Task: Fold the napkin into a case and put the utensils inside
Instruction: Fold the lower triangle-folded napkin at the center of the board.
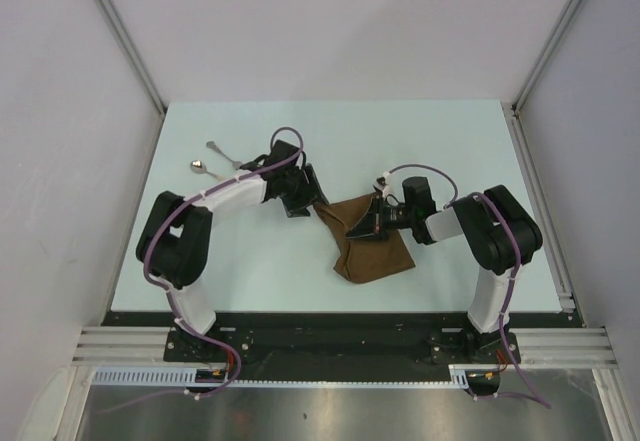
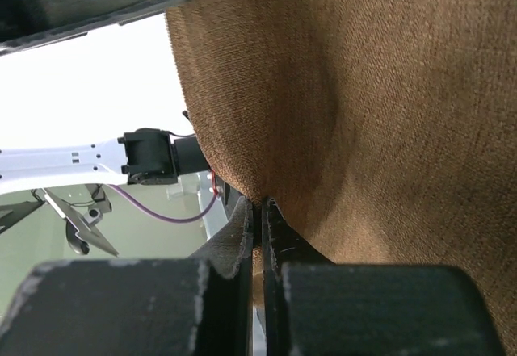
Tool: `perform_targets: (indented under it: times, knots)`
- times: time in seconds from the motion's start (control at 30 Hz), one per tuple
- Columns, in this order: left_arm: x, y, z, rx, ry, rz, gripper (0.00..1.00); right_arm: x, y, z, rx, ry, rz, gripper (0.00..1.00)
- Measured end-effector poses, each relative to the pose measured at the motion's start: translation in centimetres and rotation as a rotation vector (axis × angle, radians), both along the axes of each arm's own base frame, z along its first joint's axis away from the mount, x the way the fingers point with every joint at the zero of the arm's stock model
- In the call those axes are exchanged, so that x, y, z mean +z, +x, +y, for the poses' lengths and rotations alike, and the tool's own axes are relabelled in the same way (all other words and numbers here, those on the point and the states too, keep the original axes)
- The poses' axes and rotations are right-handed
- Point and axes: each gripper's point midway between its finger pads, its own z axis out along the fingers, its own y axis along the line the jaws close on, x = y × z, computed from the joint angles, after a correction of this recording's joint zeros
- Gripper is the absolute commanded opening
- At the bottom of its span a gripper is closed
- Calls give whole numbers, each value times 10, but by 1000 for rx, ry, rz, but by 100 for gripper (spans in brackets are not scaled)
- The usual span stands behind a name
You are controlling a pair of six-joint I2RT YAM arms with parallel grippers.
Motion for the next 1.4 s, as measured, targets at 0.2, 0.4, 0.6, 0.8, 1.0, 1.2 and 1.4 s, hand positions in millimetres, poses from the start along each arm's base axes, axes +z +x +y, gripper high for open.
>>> perform_targets:
  times: [0.2,0.4,0.6,0.8,1.0,1.2,1.4]
  knots:
    - [-12,3,-15,-14,-13,37,56,-7,-1,-7,8,-20,-2,0]
    - [-3,15,-32,-35,-39,5,55,-16,0,-17,8,-56,-1,0]
    - [-2,20,-41,-48,-49,0,56,-21,2,-22,16,-77,-9,0]
    - [-1,21,-48,-53,-64,3,58,-26,6,-30,9,-96,-9,2]
    - [-3,29,-60,-44,-96,16,58,-30,6,-36,9,-114,-2,14]
    - [-14,29,-64,-29,-99,44,59,-29,10,-37,23,-135,-6,31]
    - [-19,29,-67,-27,-99,53,59,-17,18,-45,22,-214,-47,49]
